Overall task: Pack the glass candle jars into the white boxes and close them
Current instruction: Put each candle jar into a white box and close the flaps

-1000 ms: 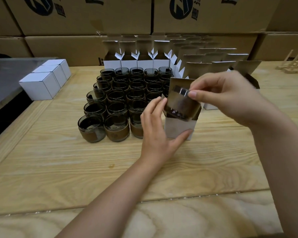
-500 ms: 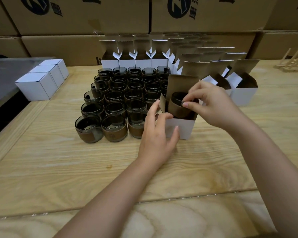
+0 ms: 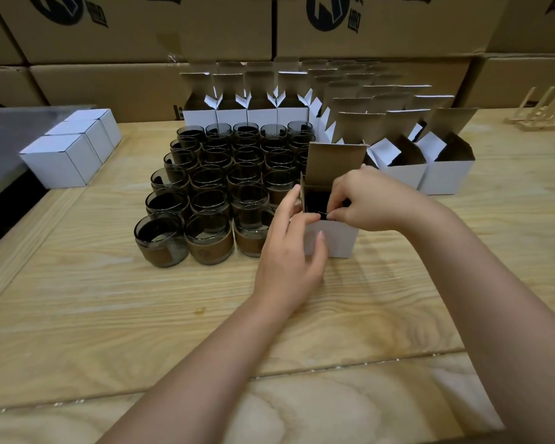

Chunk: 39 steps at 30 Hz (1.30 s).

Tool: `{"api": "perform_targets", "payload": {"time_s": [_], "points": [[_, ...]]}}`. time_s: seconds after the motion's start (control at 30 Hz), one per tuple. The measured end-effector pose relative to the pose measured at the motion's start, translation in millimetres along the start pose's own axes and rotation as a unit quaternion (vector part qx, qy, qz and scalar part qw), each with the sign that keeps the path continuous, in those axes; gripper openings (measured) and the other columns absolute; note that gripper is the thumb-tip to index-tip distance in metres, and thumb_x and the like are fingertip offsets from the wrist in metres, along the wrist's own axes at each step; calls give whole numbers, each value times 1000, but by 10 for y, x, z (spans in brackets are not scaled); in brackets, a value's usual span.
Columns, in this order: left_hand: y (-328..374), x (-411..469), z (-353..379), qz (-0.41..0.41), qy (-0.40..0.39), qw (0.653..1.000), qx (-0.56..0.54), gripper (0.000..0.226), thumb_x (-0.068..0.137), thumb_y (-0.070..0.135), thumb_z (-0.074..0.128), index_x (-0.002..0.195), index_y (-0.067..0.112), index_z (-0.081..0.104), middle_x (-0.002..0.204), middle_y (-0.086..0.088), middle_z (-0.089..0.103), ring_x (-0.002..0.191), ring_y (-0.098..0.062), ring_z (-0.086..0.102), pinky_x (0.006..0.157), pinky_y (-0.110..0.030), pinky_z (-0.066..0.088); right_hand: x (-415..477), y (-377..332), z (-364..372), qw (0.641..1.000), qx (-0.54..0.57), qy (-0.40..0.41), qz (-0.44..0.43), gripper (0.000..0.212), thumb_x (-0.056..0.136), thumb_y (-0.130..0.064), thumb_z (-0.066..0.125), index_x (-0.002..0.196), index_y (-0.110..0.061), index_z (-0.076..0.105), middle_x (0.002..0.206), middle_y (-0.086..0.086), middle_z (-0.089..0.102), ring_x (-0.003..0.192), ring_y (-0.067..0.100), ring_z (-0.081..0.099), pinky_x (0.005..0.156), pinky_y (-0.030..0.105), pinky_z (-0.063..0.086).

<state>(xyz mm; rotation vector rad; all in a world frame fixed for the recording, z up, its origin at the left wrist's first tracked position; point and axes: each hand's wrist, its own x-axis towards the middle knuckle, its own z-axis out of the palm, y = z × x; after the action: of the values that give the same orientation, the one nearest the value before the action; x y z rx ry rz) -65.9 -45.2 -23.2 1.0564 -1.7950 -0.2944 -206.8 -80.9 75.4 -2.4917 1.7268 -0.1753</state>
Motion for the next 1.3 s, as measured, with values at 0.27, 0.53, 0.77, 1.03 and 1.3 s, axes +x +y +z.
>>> {"api": "perform_targets", "payload": {"time_s": [0.27,0.53,0.77,1.03,1.3], "points": [[9,0,-2,6,1,1000,-4,24,89,8,58,110,-2,63,148,-11,36,126,-24,50,105,-32,39,14,43,-7,996,43,-78,21,26,96,-13,47,80,-20,66,84,-19,50,106,11,43,115,37,-9],[-17,0,3,2,-3,1000,0,24,89,7,57,112,0,62,150,-10,35,128,-17,46,108,-25,33,-170,95,234,884,322,338,-33,29,88,-1,49,95,-19,71,99,-4,62,101,13,58,88,21,44],[0,2,3,-22,-13,998,-51,52,90,15,55,140,8,39,146,-1,42,133,-9,39,109,-21,31,-198,140,720,711,591,359,127,39,96,-8,51,127,-32,49,117,-5,58,105,7,58,79,20,51],[0,18,-15,-30,-47,998,-13,47,92,15,47,137,3,46,133,-8,52,130,-20,40,107,-14,23,-68,214,861,717,639,256,109,44,93,-7,56,122,-40,51,118,-23,55,110,-12,54,86,18,47],[-9,18,-9,-54,-69,996,-36,51,91,19,43,140,5,41,136,-5,48,133,-16,36,107,-8,20,-133,208,858,722,624,297,2,40,88,-7,61,114,-38,58,120,-12,62,119,13,56,92,31,50]]}}
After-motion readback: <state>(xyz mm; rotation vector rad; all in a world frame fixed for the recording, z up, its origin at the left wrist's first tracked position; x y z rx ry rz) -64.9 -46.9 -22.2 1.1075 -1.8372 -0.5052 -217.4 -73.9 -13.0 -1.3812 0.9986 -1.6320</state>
